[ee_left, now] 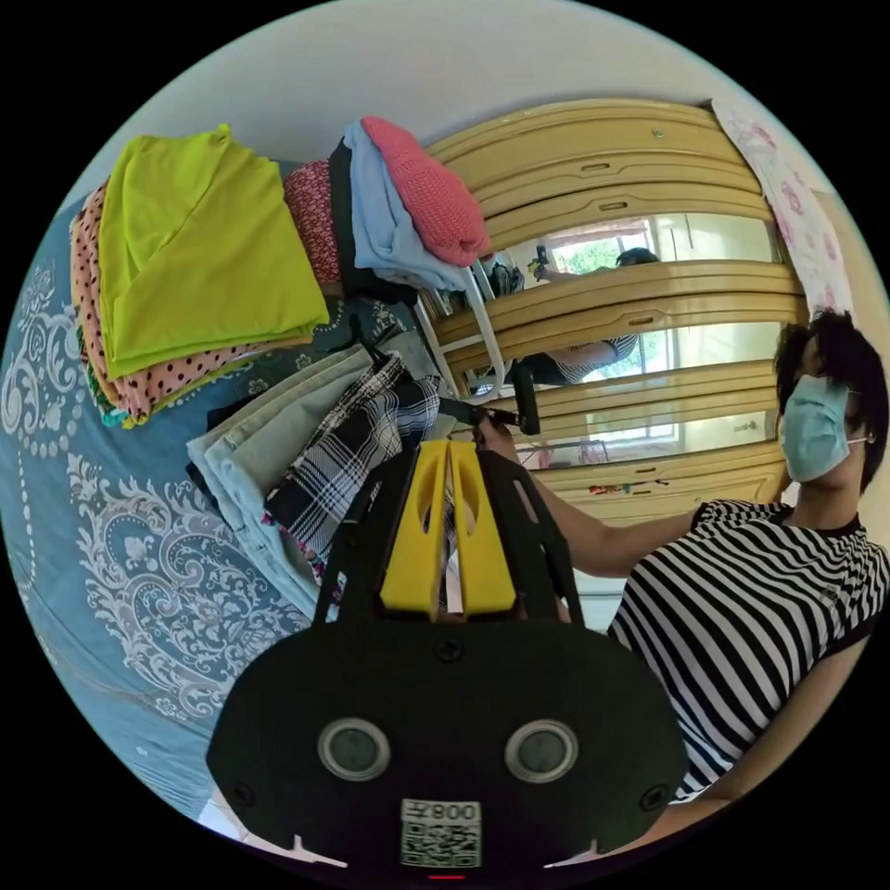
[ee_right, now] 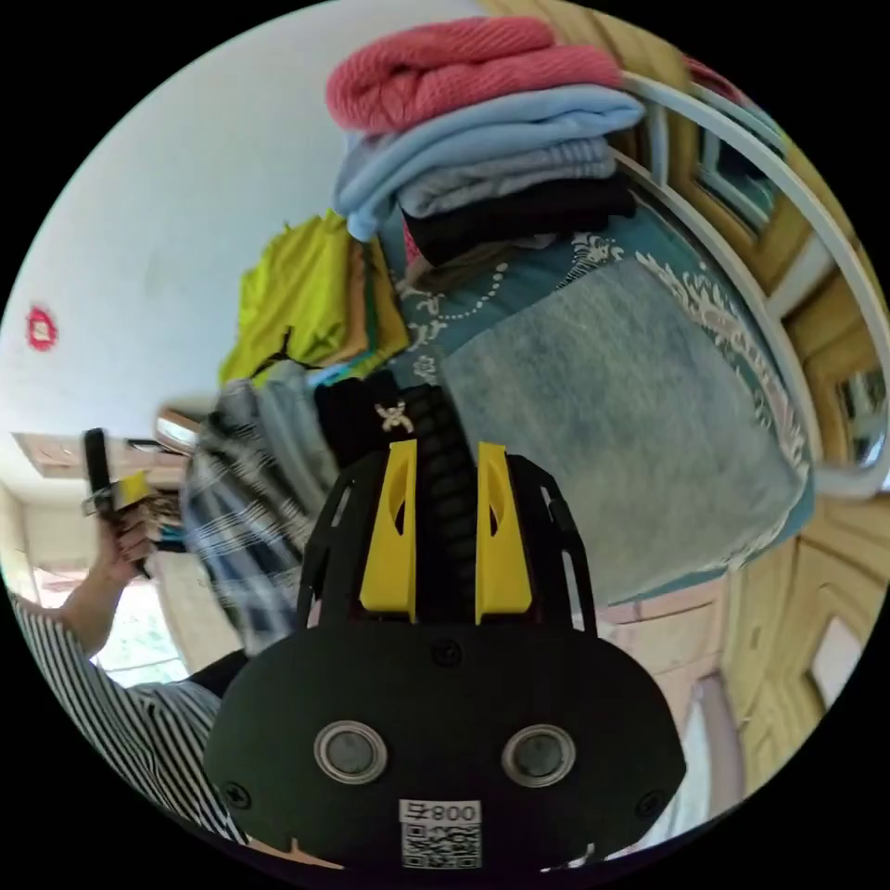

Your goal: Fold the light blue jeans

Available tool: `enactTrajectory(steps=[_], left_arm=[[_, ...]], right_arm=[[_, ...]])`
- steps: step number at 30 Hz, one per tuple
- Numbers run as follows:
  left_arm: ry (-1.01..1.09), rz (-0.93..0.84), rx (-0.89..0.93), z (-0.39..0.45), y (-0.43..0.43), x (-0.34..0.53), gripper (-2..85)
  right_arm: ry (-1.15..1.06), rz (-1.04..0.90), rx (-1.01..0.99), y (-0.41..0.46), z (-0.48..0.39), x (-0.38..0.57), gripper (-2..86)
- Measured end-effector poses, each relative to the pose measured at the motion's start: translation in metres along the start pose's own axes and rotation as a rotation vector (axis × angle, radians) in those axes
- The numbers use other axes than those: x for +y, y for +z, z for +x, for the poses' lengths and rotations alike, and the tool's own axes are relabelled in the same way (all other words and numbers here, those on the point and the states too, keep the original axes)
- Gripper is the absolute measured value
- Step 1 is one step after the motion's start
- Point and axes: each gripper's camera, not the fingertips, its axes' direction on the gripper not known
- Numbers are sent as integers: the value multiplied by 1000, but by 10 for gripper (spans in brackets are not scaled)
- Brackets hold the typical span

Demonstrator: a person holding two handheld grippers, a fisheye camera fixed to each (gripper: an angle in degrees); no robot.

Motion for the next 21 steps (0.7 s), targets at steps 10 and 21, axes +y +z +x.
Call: enactTrajectory(steps=[10,21], left_arm=[[-171,70,34,-24,-17,56,3],[-217,154,198,-29,-31,110,2]], right_arm=[[-196,-152,434,104,-87,-44,103],[30,94,89,28,-75,16,29]])
